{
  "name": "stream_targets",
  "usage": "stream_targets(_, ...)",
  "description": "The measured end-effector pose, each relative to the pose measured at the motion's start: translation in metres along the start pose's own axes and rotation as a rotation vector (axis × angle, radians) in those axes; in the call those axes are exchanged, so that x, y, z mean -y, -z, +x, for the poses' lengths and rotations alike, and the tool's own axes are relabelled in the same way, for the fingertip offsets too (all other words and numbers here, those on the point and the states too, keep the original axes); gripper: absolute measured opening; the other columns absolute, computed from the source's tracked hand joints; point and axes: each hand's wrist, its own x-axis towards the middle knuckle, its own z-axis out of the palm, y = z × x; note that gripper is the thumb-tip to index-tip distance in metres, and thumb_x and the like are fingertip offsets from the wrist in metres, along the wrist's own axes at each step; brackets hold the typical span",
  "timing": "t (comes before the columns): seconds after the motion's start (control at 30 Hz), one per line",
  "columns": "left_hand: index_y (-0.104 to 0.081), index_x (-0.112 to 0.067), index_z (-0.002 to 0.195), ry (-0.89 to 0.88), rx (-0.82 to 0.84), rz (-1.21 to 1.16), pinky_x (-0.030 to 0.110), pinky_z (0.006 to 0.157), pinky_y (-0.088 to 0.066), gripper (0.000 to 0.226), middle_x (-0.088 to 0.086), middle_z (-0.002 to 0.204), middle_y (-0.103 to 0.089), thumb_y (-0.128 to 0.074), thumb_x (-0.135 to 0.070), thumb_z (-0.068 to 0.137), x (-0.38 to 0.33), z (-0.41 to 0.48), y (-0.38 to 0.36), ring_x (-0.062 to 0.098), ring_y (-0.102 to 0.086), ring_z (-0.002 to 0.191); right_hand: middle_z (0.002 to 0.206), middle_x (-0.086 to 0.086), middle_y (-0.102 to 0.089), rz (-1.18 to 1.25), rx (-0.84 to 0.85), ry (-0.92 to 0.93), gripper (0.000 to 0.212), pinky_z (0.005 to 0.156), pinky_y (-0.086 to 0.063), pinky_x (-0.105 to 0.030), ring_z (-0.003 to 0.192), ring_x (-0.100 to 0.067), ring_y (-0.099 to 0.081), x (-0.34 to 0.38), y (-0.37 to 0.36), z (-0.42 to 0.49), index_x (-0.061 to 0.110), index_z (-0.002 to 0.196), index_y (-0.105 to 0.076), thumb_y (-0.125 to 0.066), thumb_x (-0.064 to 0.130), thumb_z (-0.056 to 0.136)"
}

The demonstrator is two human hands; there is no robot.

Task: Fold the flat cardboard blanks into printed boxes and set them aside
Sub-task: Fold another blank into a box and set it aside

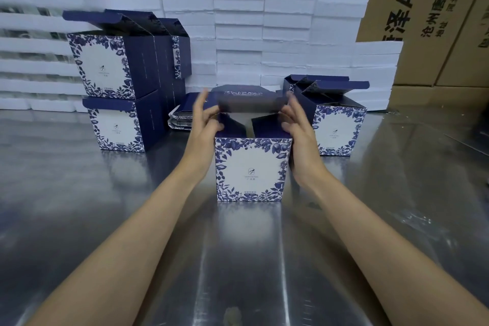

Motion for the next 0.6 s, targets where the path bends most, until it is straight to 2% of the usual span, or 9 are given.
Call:
stream_targets(0.07, -0.058, -0.019, 0.116, -0.043, 0.045, 0.066, 0.010, 0.095, -0.033, 0.032, 0.003, 0.128, -0.053, -0.035, -0.008, 0.096, 0.001, 0.000, 0.001, -0.005, -0.052, 0.109, 0.133, -0.005, -0.054, -0.083, 0.027, 0.018, 0.043, 0.100, -0.037, -0.015, 0.122, -0.007, -0.049, -0.002, 0.002, -0.001, 0.026, 0.116, -0.062, -0.036, 0.020, 0.082)
stream_targets(0.13, -0.066, -0.012, 0.106, -0.003, 0.063, 0.028, 0.013, 0.099, -0.033, 0.038, -0.001, 0.134, -0.053, -0.029, -0.006, 0.100, 0.005, -0.002, 0.000, -0.003, -0.049, 0.120, 0.132, -0.011, -0.053, -0.038, 0.053, 0.021, 0.036, 0.093, -0.038, -0.011, 0.118, -0.007, -0.050, -0.006, 0.003, -0.004, 0.016, 0.104, -0.066, -0.035, 0.022, 0.086)
stream_targets(0.2, -0.067, -0.012, 0.109, 0.085, 0.088, -0.131, 0.018, 0.107, -0.035, 0.045, -0.006, 0.142, -0.050, -0.023, -0.017, 0.103, 0.003, -0.006, 0.000, 0.001, -0.046, 0.129, 0.135, -0.007, -0.051, -0.018, 0.070, 0.004, 0.038, 0.090, -0.039, -0.008, 0.123, -0.007, -0.048, -0.009, 0.006, -0.007, 0.016, 0.103, -0.065, -0.034, 0.033, 0.091)
stream_targets(0.27, -0.066, -0.023, 0.114, 0.125, 0.116, -0.203, 0.031, 0.115, -0.030, 0.053, -0.012, 0.144, -0.048, -0.016, -0.037, 0.105, 0.003, -0.007, 0.001, 0.003, -0.043, 0.133, 0.138, -0.002, -0.050, -0.097, 0.093, 0.034, 0.042, 0.103, -0.034, -0.013, 0.131, -0.009, -0.043, -0.011, 0.009, -0.008, 0.017, 0.109, -0.064, -0.037, 0.043, 0.091)
stream_targets(0.33, -0.060, -0.034, 0.121, 0.095, 0.140, -0.164, 0.037, 0.119, -0.023, 0.053, -0.012, 0.148, -0.043, -0.018, -0.058, 0.099, 0.004, -0.008, 0.003, 0.006, -0.036, 0.139, 0.136, 0.001, -0.053, -0.157, 0.095, 0.053, 0.047, 0.109, -0.030, -0.017, 0.133, -0.009, -0.042, -0.011, 0.011, -0.008, 0.014, 0.113, -0.064, -0.043, 0.047, 0.088)
stream_targets(0.4, -0.051, -0.030, 0.132, -0.020, 0.156, -0.021, 0.029, 0.120, -0.019, 0.060, -0.009, 0.150, -0.040, -0.033, -0.068, 0.090, 0.004, -0.011, 0.007, 0.007, -0.029, 0.143, 0.131, -0.002, -0.058, -0.164, 0.037, 0.058, 0.029, 0.103, -0.034, -0.013, 0.133, -0.015, -0.045, -0.009, 0.010, -0.007, 0.012, 0.108, -0.066, -0.051, 0.033, 0.094)
stream_targets(0.47, -0.051, -0.019, 0.136, -0.245, 0.154, 0.263, 0.022, 0.115, -0.026, 0.063, -0.008, 0.144, -0.047, -0.048, -0.058, 0.088, 0.005, -0.015, 0.010, 0.004, -0.035, 0.139, 0.123, -0.006, -0.063, -0.190, -0.025, 0.118, 0.019, 0.101, -0.036, -0.015, 0.130, -0.020, -0.049, -0.008, 0.011, -0.009, 0.010, 0.101, -0.067, -0.050, 0.017, 0.098)
stream_targets(0.53, -0.062, -0.013, 0.123, -0.424, 0.096, 0.462, 0.027, 0.106, -0.039, 0.046, -0.006, 0.128, -0.059, -0.054, -0.043, 0.089, 0.005, -0.016, 0.008, 0.005, -0.050, 0.124, 0.121, -0.009, -0.065, -0.228, -0.019, 0.204, 0.023, 0.106, -0.037, -0.025, 0.128, -0.021, -0.051, -0.007, 0.012, -0.012, 0.007, 0.101, -0.067, -0.048, 0.018, 0.096)
stream_targets(0.6, -0.068, -0.008, 0.108, -0.552, 0.061, 0.509, 0.035, 0.098, -0.045, 0.030, -0.002, 0.113, -0.066, -0.057, -0.030, 0.092, 0.002, -0.017, 0.003, 0.010, -0.058, 0.110, 0.118, -0.009, -0.065, -0.339, 0.017, 0.307, 0.023, 0.107, -0.038, -0.032, 0.126, -0.022, -0.053, -0.006, 0.010, -0.015, 0.004, 0.103, -0.068, -0.054, 0.019, 0.092)
